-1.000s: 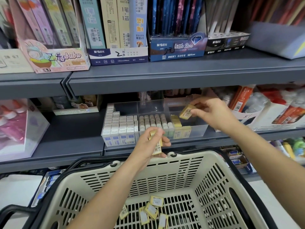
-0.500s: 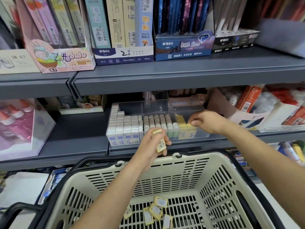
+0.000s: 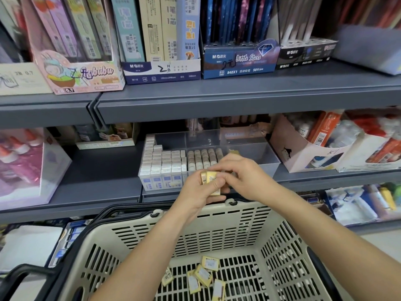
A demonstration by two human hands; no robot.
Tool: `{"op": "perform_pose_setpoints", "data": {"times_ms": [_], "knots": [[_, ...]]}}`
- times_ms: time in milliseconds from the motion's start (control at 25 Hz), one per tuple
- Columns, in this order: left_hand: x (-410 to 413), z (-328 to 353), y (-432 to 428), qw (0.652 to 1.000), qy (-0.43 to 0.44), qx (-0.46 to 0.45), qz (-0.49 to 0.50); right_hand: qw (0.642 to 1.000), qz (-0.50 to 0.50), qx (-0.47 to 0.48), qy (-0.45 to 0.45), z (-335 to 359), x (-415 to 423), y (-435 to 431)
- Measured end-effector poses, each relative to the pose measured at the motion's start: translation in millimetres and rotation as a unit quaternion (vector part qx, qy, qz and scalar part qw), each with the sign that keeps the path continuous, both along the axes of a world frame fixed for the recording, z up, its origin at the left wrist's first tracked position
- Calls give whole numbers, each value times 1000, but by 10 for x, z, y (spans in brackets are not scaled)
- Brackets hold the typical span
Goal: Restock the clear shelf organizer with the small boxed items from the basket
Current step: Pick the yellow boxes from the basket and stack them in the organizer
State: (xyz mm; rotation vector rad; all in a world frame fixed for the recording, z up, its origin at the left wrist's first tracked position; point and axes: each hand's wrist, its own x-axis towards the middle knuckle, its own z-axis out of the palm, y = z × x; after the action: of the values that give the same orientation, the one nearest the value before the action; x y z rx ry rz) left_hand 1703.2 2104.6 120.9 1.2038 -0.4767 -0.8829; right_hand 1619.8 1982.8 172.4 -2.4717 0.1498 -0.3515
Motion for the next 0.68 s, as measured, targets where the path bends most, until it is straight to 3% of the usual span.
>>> {"op": "perform_pose_setpoints", "data": {"times_ms": [200, 360, 560, 680], "knots": [[-10, 34, -23, 1000, 5, 6, -2, 991, -23, 110, 74, 14, -47, -66], [-2, 24, -20, 1000, 18, 5, 11, 989, -82, 104, 67, 243, -114, -434], [-39, 17, -8, 997, -72, 37, -9, 969, -193, -130, 87, 307, -30, -944], [-57, 5, 16, 995, -97, 23, -1, 964, -165, -145, 151, 96, 86, -951]]}}
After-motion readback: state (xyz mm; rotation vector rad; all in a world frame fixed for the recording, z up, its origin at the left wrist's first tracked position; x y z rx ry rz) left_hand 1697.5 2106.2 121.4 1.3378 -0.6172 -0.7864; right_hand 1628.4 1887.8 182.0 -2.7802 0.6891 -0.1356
